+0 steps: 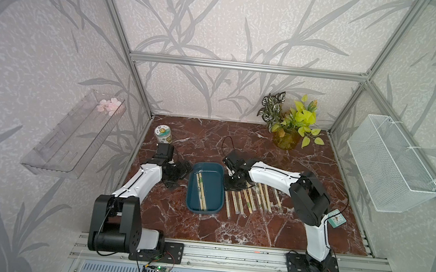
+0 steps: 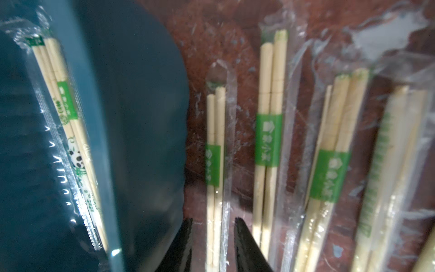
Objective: Take the paired disposable chopsticks out of the storage box
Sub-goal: Place the paired disposable chopsticks at the center of the board, then pick up the paired disposable chopsticks from the storage box.
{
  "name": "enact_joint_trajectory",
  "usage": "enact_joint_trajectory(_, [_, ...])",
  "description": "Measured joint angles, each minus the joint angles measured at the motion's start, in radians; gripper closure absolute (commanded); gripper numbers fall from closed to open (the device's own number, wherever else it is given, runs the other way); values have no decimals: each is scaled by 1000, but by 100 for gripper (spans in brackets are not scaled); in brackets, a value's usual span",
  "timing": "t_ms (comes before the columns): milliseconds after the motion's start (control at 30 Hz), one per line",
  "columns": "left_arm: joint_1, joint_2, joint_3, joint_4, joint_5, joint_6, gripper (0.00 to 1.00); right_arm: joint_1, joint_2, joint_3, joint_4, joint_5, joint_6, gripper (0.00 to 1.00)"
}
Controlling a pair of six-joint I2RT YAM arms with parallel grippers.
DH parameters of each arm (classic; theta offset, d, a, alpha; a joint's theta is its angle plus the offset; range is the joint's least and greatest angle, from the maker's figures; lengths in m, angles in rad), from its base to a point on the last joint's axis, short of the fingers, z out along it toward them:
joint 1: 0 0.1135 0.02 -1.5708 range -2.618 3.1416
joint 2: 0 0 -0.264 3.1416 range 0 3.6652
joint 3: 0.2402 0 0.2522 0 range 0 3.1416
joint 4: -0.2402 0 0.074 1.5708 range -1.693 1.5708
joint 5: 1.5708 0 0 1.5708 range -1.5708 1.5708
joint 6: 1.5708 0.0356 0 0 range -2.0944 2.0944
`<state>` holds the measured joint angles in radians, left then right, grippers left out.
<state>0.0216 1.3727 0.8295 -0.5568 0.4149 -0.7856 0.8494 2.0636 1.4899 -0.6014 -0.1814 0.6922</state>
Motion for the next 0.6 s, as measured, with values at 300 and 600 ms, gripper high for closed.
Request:
enact_joint_trajectory(300, [0, 2, 13, -2, 2, 1, 1, 34, -21, 3, -47, 48, -7, 68])
enact_joint_trajectory(600, [8, 2, 27, -14, -8, 10, 1, 27, -88, 119, -109, 118, -45, 67])
